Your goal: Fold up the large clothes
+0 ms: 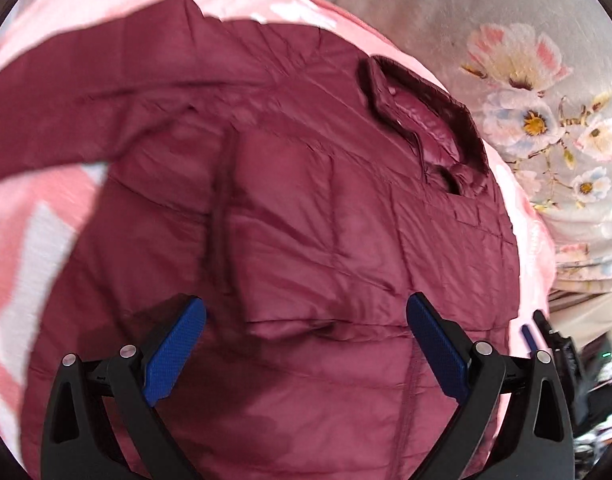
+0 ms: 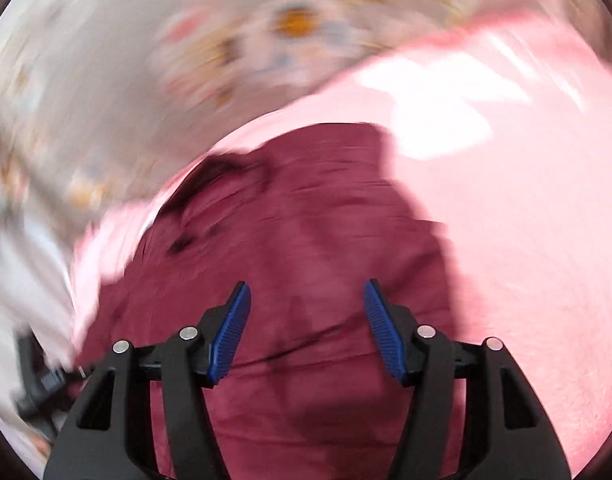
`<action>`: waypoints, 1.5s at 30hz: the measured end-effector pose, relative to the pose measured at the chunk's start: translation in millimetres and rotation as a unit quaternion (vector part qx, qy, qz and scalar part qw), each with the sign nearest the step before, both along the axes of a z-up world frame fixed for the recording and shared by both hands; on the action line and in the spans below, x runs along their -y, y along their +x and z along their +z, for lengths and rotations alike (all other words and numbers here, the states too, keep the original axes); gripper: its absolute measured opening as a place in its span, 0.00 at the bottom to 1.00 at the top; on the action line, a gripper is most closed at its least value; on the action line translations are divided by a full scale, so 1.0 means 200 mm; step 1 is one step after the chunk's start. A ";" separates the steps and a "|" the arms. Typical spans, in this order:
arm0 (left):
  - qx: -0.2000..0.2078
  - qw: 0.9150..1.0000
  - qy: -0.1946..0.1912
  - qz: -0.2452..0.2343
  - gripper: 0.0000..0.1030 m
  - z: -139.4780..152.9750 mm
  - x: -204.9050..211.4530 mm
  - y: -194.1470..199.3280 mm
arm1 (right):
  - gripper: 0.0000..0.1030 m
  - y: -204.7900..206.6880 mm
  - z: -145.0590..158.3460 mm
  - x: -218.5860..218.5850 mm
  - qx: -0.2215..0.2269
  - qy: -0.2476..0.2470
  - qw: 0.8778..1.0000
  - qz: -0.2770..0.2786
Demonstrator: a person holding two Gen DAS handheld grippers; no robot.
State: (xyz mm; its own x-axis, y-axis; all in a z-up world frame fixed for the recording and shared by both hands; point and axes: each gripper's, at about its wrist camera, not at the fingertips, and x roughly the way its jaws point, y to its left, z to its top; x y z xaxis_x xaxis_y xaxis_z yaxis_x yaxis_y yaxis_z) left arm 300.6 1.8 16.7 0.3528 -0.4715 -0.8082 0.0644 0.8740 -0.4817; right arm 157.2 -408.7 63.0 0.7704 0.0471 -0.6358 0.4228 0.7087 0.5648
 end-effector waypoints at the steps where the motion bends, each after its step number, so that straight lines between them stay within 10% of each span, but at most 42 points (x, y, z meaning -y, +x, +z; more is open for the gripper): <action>1: -0.002 1.000 -0.006 0.001 0.81 -0.01 0.02 0.00 | 0.56 -0.01 -0.02 0.06 0.003 0.014 1.000 -0.009; 4: 0.017 1.000 0.024 0.000 0.29 0.01 0.07 0.01 | 0.56 0.01 -0.09 0.18 0.008 0.055 0.998 -0.027; 12: 0.043 0.998 0.052 -0.012 0.08 0.06 0.06 0.04 | 0.53 0.17 -0.19 0.24 0.031 0.135 0.990 -0.025; 14: 0.057 0.996 0.066 -0.011 0.07 0.08 0.06 0.04 | 0.40 0.22 -0.19 0.22 0.025 0.122 0.992 -0.021; 15: 0.066 0.995 0.075 -0.006 0.06 0.09 0.05 0.04 | 0.17 0.22 -0.18 0.22 0.026 0.115 0.993 -0.020; 16: 0.083 0.992 0.092 0.003 0.05 0.12 0.04 0.04 | 0.02 0.20 -0.17 0.22 0.031 0.110 0.993 -0.018; 30: 0.106 0.984 0.140 -0.013 0.15 -0.11 0.03 0.00 | 0.00 0.22 -0.20 0.04 -0.109 -0.108 0.988 -0.005; 39: 0.191 0.953 0.234 -0.011 0.41 0.18 -0.04 -0.15 | 0.13 0.12 0.16 -0.23 -0.078 -0.207 0.975 0.022; 45: 0.183 0.967 0.173 -0.044 0.52 0.30 0.20 -0.09 | 0.36 0.36 0.19 -0.68 -0.054 -0.237 0.962 0.126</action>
